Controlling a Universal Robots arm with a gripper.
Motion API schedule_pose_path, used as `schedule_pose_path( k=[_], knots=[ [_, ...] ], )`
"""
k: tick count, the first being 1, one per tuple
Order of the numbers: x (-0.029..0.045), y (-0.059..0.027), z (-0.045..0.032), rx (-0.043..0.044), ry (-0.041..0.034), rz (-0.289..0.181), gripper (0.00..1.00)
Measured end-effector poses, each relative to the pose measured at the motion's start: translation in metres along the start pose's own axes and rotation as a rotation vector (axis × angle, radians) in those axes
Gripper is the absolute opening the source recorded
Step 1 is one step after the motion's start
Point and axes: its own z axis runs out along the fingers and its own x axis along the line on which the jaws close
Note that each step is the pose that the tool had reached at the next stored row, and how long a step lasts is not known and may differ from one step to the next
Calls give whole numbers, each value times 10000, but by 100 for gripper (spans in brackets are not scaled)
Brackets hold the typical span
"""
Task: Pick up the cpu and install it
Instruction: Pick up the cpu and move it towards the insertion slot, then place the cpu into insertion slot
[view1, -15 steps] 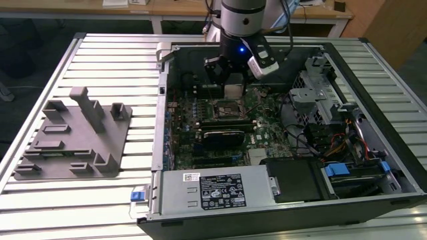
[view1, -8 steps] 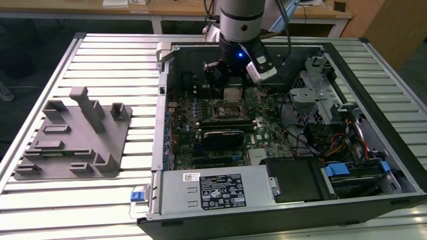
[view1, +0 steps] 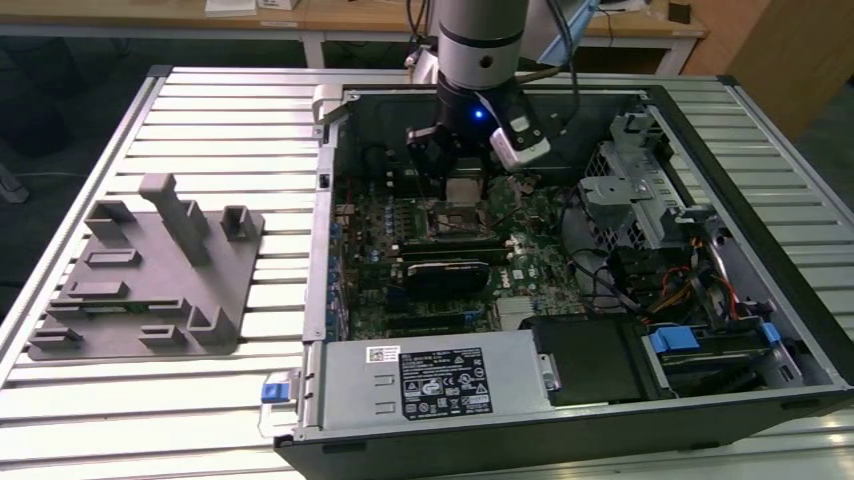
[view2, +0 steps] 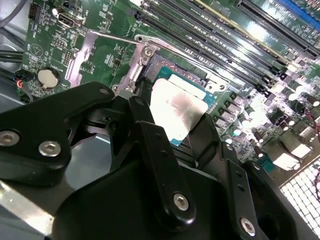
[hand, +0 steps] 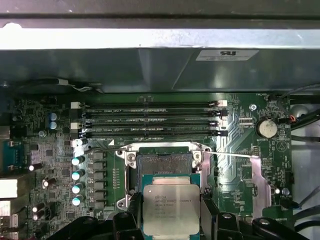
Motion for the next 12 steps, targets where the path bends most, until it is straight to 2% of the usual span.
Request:
schedule_pose_path(
  k=[6, 12],
  knots=[
    [2, 13, 54, 3, 0, -7, 55],
    [2, 13, 58, 4, 0, -7, 55]
  ],
)
